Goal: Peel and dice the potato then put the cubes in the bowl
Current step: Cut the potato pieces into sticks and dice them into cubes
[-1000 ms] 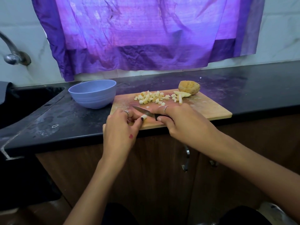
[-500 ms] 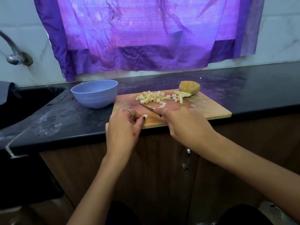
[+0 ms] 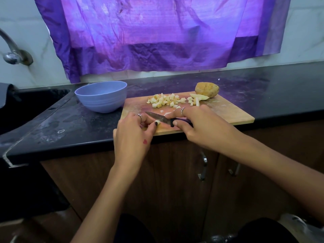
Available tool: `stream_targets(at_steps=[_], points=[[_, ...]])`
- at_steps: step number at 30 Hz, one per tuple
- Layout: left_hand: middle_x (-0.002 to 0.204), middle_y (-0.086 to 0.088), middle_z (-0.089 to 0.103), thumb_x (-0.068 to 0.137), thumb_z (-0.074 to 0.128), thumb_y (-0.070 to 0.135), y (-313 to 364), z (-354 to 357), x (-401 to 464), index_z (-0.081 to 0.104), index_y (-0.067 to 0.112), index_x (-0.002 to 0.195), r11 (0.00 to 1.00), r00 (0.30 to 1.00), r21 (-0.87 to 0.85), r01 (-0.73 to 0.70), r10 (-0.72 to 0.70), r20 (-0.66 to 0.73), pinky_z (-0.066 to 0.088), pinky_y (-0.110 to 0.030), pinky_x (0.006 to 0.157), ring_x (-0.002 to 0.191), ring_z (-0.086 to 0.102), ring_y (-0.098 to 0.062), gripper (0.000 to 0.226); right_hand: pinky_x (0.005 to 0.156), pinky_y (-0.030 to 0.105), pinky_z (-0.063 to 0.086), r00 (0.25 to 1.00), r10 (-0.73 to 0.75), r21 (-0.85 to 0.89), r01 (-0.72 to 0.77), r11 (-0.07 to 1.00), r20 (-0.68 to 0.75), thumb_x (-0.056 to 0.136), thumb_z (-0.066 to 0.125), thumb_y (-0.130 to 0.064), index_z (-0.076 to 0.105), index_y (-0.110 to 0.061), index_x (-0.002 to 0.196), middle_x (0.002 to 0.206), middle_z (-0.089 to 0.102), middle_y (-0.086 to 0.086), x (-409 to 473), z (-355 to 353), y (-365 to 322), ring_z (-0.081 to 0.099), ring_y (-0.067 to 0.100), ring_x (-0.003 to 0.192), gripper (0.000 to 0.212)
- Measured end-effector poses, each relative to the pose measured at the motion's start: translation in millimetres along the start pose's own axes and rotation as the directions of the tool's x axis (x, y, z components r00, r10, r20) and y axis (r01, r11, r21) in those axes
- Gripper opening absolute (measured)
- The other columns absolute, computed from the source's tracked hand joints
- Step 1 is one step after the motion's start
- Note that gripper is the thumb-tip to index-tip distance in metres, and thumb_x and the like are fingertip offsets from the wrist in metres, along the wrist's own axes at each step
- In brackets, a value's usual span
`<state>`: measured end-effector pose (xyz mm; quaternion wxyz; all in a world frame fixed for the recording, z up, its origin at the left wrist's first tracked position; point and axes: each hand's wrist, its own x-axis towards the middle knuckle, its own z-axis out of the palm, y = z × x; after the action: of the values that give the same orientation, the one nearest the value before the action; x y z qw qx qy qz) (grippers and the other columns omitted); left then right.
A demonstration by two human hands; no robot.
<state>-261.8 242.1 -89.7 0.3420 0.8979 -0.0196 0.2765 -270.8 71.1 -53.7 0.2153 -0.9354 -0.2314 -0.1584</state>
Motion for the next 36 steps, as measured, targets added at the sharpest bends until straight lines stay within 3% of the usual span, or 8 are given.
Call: stream_targets(at_steps=[9, 12, 16, 20, 24, 28, 31, 36], points=[[0.084, 0.003, 0.062, 0.088, 0.065, 0.036, 1.2, -0.9, 0.3, 0.070, 0.026, 0.081, 1.000, 1.000, -0.008, 0.014, -0.014, 0.020, 0.048, -0.051, 0.085, 0.088, 0.057, -0.020, 0.013, 0.073, 0.034, 0.050, 0.999, -0.052, -0.300, 0.048, 0.953, -0.008, 0.098, 0.047, -0.027, 0.053, -0.038, 0.128, 0.108, 0.063, 0.003, 0.7, 5.5, -6.9, 0.058, 0.023, 0.097, 0.032], [0.082, 0.004, 0.060, 0.088, 0.065, 0.037, 2.0, -1.6, 0.5, 0.068, 0.026, 0.079, 1.000, 1.000, 0.006, 0.015, -0.015, 0.021, 0.048, -0.049, 0.085, 0.086, 0.056, -0.019, 0.015, 0.081, 0.035, 0.050, 0.998, 0.005, -0.091, -0.011, 0.996, -0.058, 0.098, 0.048, -0.027, 0.056, -0.037, 0.128, 0.110, 0.066, -0.003, -2.9, -2.2, -7.5, 0.059, 0.020, 0.101, 0.033], [0.080, 0.002, 0.060, 0.088, 0.065, 0.035, 1.2, -1.6, 0.3, 0.067, 0.027, 0.077, 1.000, 1.000, 0.003, 0.011, -0.011, 0.021, 0.049, -0.049, 0.084, 0.086, 0.057, -0.021, 0.014, 0.051, 0.017, 0.029, 0.999, 0.032, 0.001, -0.032, 0.999, -0.034, 0.097, 0.052, -0.027, 0.065, -0.030, 0.110, 0.068, 0.045, -0.018, -5.3, -0.6, -4.5, 0.049, 0.006, 0.065, 0.019], [0.080, 0.005, 0.059, 0.088, 0.066, 0.033, 1.1, -1.4, 0.3, 0.069, 0.028, 0.081, 1.000, 1.000, -0.010, 0.000, 0.000, 0.019, 0.049, -0.050, 0.085, 0.087, 0.057, -0.020, 0.009, 0.065, 0.030, 0.050, 1.000, -0.002, -0.009, 0.002, 1.000, -0.031, 0.097, 0.051, -0.029, 0.061, -0.033, 0.121, 0.093, 0.064, -0.003, -4.3, 4.3, -3.5, 0.057, 0.011, 0.075, 0.026], [0.083, 0.004, 0.061, 0.088, 0.066, 0.032, -2.0, 0.7, 2.5, 0.071, 0.026, 0.084, 1.000, 1.000, -0.007, 0.002, -0.001, 0.022, 0.048, -0.051, 0.085, 0.086, 0.057, -0.019, 0.009, 0.087, 0.042, 0.046, 1.000, -0.005, -0.050, 0.004, 0.999, -0.030, 0.096, 0.050, -0.032, 0.059, -0.036, 0.124, 0.101, 0.065, 0.003, -0.5, 10.3, -1.8, 0.056, 0.019, 0.090, 0.029], [0.084, 0.002, 0.062, 0.088, 0.066, 0.032, -2.0, 1.0, 2.9, 0.072, 0.025, 0.084, 1.000, 1.000, -0.002, 0.010, -0.010, 0.018, 0.048, -0.050, 0.084, 0.086, 0.057, -0.021, 0.010, 0.071, 0.029, 0.046, 1.000, -0.011, -0.021, 0.011, 1.000, 0.015, 0.096, 0.053, -0.029, 0.060, -0.033, 0.124, 0.095, 0.061, 0.001, 7.5, 13.2, -3.0, 0.054, 0.014, 0.084, 0.029], [0.083, 0.002, 0.062, 0.088, 0.066, 0.033, -0.2, 0.2, 1.1, 0.070, 0.026, 0.080, 1.000, 1.000, -0.001, 0.015, -0.015, 0.023, 0.049, -0.051, 0.083, 0.086, 0.058, -0.021, 0.011, 0.086, 0.039, 0.046, 1.000, -0.012, -0.066, 0.013, 0.998, 0.012, 0.096, 0.052, -0.029, 0.059, -0.035, 0.122, 0.099, 0.061, 0.001, 8.4, 13.9, -4.8, 0.056, 0.021, 0.097, 0.028], [0.071, 0.013, 0.054, 0.087, 0.067, 0.034, 7.0, -5.4, 4.8, 0.062, 0.029, 0.074, 0.998, 0.997, 0.054, 0.041, -0.045, 0.069, 0.048, -0.047, 0.087, 0.082, 0.056, -0.014, 0.015, 0.073, 0.035, 0.045, 0.999, -0.026, -0.283, 0.012, 0.959, -0.045, 0.099, 0.044, -0.034, 0.047, -0.037, 0.134, 0.115, 0.062, 0.005, 12.3, -0.2, 0.4, 0.058, 0.027, 0.104, 0.035]])
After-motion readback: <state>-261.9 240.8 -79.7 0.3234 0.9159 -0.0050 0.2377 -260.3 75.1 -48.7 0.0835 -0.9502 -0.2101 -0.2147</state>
